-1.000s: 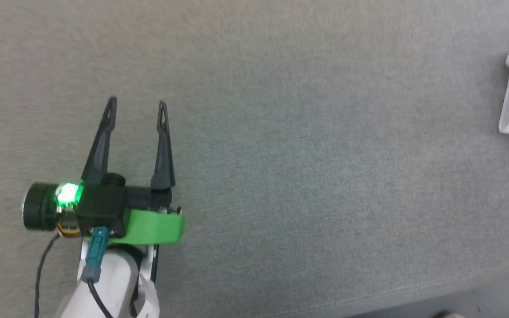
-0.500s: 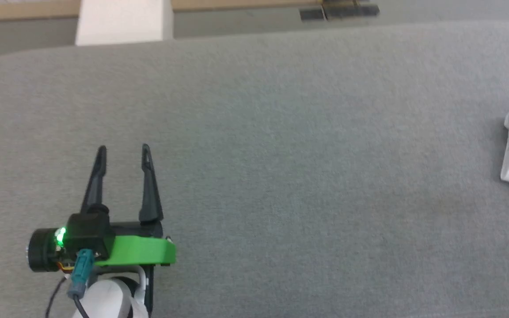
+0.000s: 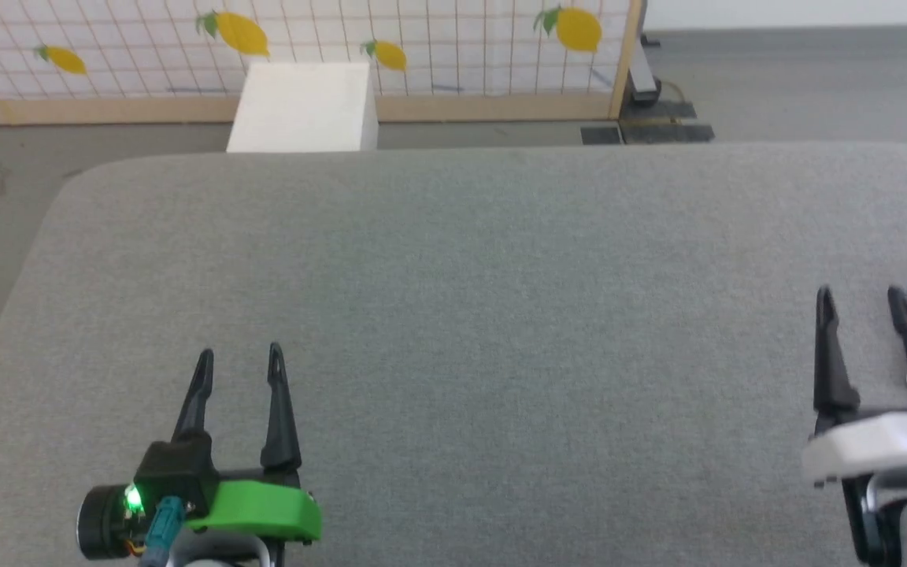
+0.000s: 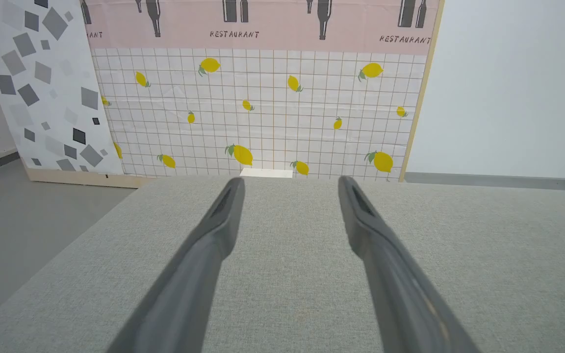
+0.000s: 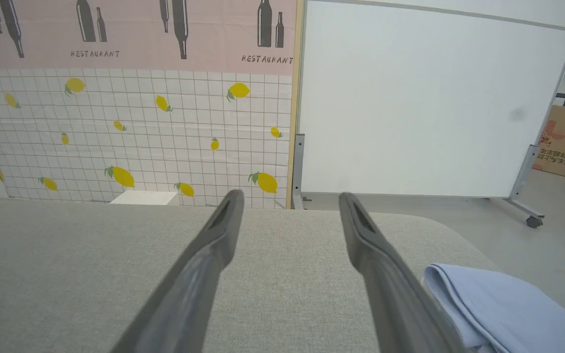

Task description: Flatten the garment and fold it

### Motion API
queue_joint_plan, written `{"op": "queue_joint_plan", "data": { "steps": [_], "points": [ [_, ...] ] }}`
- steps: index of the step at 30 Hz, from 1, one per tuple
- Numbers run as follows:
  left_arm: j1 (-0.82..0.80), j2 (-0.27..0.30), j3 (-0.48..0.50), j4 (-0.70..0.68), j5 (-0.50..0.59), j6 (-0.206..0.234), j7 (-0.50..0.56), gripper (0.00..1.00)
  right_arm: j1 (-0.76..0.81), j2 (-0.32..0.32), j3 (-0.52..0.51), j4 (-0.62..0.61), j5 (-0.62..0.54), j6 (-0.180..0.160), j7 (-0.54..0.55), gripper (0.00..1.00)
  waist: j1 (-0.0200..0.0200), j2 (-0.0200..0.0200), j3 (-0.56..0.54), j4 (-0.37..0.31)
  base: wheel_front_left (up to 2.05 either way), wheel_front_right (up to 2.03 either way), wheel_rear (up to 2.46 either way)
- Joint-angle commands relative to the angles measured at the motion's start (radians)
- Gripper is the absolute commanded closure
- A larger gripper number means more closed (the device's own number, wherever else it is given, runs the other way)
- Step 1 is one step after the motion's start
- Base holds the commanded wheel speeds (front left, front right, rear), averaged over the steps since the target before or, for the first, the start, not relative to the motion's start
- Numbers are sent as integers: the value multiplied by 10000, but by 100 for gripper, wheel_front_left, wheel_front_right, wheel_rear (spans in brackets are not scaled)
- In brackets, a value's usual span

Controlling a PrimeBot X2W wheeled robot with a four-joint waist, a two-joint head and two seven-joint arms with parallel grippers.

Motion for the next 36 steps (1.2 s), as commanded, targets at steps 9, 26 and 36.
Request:
{"op": "queue_joint_plan", "data": {
  "steps": [9, 26, 36],
  "points": [
    [736, -534, 367, 71, 454, -366, -76, 0, 1072, 178, -302, -308, -10, -17, -511, 0, 1, 0, -138, 333, 0, 0, 0],
    [612, -715, 612, 131, 687, -734, 91, 100, 1020, 164, -439, -222, 149, -1, -400, 100, 1, 0, 3, 397, 0, 0, 0],
    [549, -790, 772, 172, 856, -884, 293, 100, 1021, 165, -223, -278, 133, -2, -213, 100, 1, 0, -17, 411, 0, 0, 0]
  ]
}}
